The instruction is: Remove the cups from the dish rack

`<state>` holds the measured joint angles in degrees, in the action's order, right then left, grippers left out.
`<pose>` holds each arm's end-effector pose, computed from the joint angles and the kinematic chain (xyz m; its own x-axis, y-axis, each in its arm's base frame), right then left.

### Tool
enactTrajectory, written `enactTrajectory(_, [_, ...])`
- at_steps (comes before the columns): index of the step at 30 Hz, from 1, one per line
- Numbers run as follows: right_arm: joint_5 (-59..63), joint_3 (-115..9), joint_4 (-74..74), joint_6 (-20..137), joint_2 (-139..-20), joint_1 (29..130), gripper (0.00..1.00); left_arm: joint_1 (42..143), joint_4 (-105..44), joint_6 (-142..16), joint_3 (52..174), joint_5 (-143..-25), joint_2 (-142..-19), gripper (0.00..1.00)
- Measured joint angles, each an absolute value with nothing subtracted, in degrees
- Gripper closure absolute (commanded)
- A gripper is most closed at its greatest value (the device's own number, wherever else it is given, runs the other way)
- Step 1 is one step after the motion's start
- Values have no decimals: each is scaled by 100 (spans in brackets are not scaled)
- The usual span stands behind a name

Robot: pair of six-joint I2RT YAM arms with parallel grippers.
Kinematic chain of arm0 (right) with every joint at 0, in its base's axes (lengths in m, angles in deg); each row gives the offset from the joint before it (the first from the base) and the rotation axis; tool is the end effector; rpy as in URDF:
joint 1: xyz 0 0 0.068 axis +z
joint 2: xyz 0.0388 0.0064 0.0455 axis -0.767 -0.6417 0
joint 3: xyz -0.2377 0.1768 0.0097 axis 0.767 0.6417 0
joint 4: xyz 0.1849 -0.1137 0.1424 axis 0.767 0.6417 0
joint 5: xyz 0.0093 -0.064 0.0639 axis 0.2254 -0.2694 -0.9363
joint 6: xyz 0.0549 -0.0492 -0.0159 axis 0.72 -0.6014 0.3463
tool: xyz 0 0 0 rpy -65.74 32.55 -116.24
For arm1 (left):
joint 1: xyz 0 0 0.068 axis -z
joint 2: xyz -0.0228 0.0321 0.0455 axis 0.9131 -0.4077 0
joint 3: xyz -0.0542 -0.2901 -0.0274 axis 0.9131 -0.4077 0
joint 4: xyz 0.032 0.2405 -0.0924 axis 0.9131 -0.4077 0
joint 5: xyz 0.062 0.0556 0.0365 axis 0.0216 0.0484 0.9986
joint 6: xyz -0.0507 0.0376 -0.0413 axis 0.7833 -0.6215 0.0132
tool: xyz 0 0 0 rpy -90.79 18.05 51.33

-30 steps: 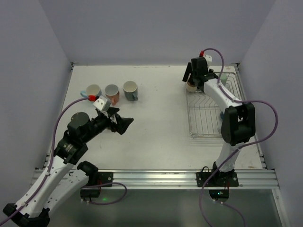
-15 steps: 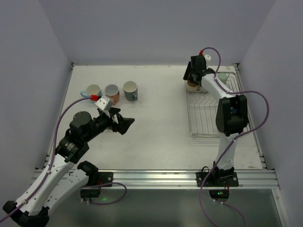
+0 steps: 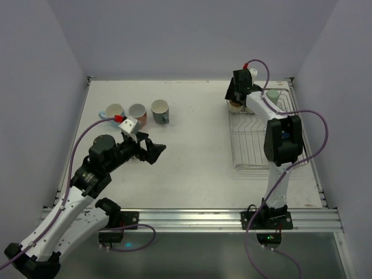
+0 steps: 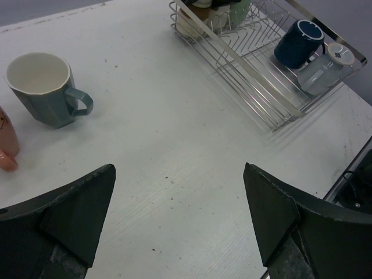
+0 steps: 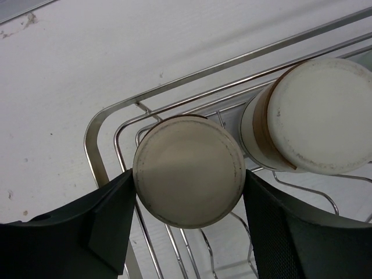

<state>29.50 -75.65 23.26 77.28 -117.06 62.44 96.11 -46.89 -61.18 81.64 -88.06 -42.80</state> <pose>0.4973 0.0866 0.2432 -0.5954 0.2892 -0.7496 0.3305 0.9385 0.0995 0.1345 -0.0941 0.3361 -0.3211 -0.0811 -0.9436 0.6151 0.7397 -0.2729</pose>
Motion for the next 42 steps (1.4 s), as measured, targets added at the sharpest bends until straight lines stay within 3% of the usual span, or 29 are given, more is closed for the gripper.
enactTrajectory(5, [2939, -6921, 1961, 7691, -11220, 6279, 68, 9611, -4685, -6118, 8164, -8797, -4376, 5])
enactTrajectory(19, [2458, -5091, 872, 7623, -8482, 6616, 70, 9611, -4213, -5552, 8190, -9547, -5093, 21])
enactTrajectory(33, [-460, -1347, -1362, 9498, -4880, 6756, 71, 10129, -1135, -3657, 8188, -10544, -7006, 25])
enactTrajectory(42, [-1743, -414, -2634, 10696, -4384, 6933, 71, 10228, 298, -2741, 8190, -10738, -7854, 25])
